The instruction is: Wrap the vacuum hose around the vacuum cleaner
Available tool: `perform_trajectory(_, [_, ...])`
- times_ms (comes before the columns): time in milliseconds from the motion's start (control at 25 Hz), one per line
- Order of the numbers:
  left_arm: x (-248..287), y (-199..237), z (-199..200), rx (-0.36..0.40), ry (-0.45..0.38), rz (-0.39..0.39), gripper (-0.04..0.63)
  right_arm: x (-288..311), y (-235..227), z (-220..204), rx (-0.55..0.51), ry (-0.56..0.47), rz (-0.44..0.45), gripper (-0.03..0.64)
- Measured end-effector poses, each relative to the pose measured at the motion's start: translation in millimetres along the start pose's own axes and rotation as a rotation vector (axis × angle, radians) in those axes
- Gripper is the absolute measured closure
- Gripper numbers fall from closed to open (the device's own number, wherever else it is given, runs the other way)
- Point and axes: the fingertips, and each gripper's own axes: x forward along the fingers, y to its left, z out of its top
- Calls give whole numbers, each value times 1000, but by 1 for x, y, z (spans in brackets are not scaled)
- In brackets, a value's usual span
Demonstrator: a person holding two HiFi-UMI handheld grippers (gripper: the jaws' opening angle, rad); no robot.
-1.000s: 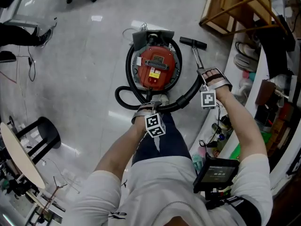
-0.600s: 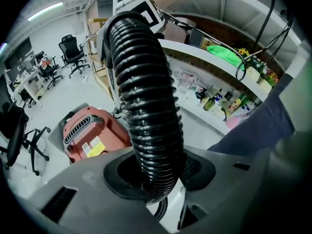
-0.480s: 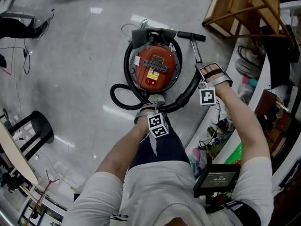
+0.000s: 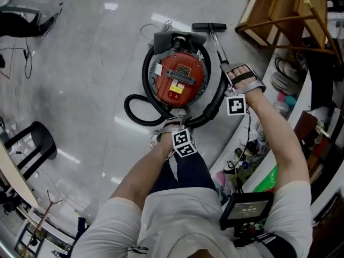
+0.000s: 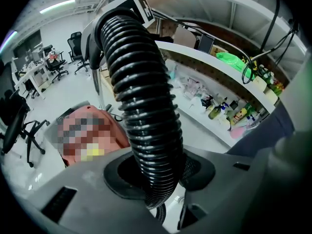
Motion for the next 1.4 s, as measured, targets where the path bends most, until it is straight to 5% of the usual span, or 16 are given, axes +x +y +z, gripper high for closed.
perform_trajectory(800, [20,41,6,-72,-39,40,463,48,-62,8,-32,-8,-81,457])
perform_trajectory(1400, [42,57,-6,-234,-45,49,463,83,-108,47,-89,-51,-205,457])
